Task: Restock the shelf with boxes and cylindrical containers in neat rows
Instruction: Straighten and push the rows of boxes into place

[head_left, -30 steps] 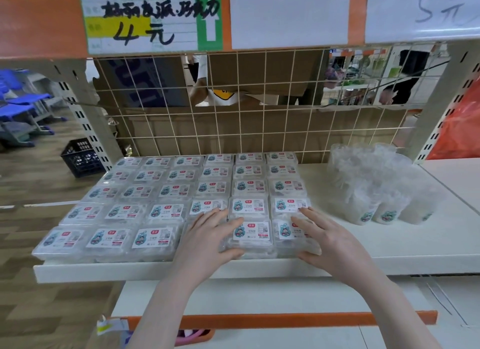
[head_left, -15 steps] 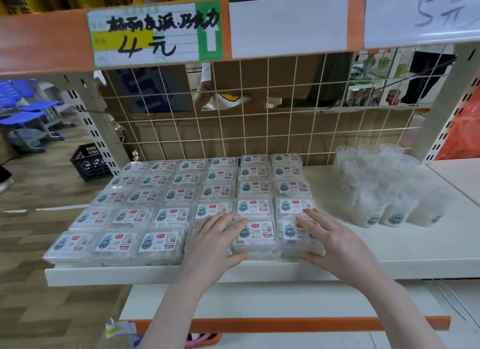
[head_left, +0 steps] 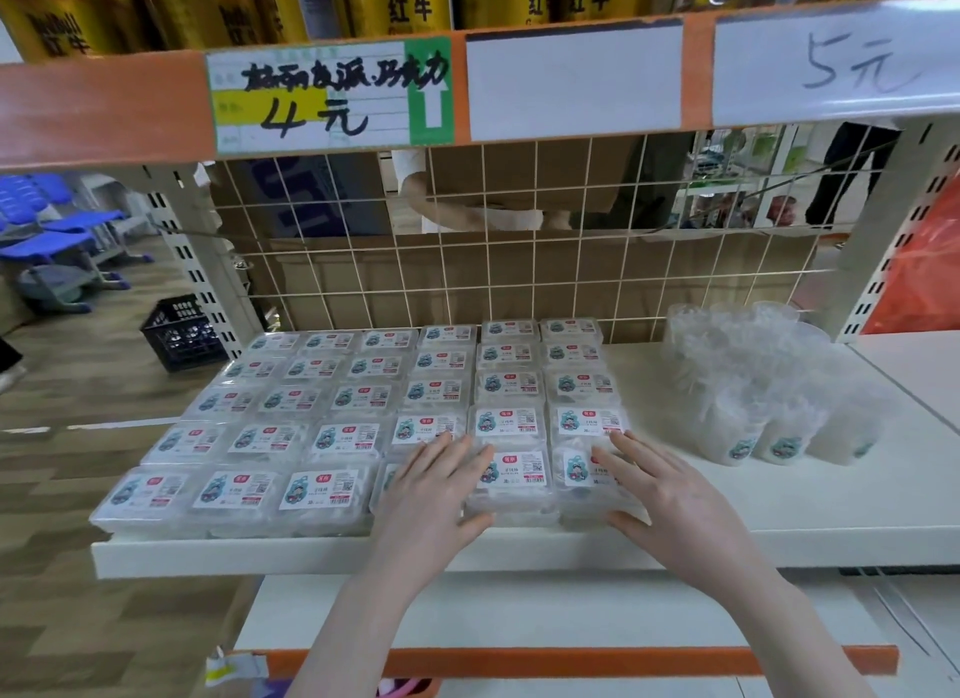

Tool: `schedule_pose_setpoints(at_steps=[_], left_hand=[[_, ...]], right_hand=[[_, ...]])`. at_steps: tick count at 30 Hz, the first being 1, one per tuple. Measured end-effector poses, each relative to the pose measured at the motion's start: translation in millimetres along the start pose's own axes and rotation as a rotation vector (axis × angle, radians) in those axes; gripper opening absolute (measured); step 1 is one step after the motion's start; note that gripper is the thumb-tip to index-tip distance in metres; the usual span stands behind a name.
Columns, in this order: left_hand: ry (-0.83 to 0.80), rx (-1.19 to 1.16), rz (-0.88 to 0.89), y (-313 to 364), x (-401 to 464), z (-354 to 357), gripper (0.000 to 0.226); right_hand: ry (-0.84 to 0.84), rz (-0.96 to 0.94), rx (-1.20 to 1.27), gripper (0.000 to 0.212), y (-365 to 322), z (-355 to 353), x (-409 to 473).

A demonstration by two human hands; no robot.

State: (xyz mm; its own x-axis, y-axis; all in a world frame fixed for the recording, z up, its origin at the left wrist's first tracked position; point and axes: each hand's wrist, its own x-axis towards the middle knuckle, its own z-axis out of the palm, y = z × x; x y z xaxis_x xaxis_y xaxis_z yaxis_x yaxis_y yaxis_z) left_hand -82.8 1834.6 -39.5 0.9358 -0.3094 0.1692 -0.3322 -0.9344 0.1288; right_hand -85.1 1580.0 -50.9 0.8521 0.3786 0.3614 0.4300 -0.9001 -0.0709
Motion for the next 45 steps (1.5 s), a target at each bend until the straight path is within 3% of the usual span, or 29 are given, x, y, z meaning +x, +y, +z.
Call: schedule_pose_setpoints(at_steps=[6,13,19,25,34,40,45], left_hand=[[0.003,0.070,-0.011,4.5,-1.0,3.3,0.065],[-0.016,-0.007,0.009,1.3,-2.0,1.5,0.068],[0.002,-0.006,0.012,-1.5,-1.9,1.8,0.068],[-0.016,-0.063,0.023,-3.9,-2.1,-1.6,0.072],[0.007,-0.021,0.002,-44.4,-31.5,-18.5,0.076],[0.022,-0.044,0.045,-58.8,-32.4,-12.9,0.066],[0.085,0.100,0.093,-67.3,-27.6,-6.4,0.077]], right_hand=[[-0.053,0.063,0.020,0.079,-4.2,-5.6,2.7],[-0.232,0.187,0.080,0.093,-6.9,-11.2,6.8],[-0.286,0.230,0.108,0.094,-5.8,-12.6,13.0],[-0.233,0.190,0.072,0.091,-10.8,-16.5,11.8],[-0.103,0.062,0.085,0.068,-37.1,-12.9,16.3],[0.013,0.043,-0.019,0.075,-45.0,6.3,20.6],[0.071,0.004,-0.080,0.073,-48.7,10.7,24.3]])
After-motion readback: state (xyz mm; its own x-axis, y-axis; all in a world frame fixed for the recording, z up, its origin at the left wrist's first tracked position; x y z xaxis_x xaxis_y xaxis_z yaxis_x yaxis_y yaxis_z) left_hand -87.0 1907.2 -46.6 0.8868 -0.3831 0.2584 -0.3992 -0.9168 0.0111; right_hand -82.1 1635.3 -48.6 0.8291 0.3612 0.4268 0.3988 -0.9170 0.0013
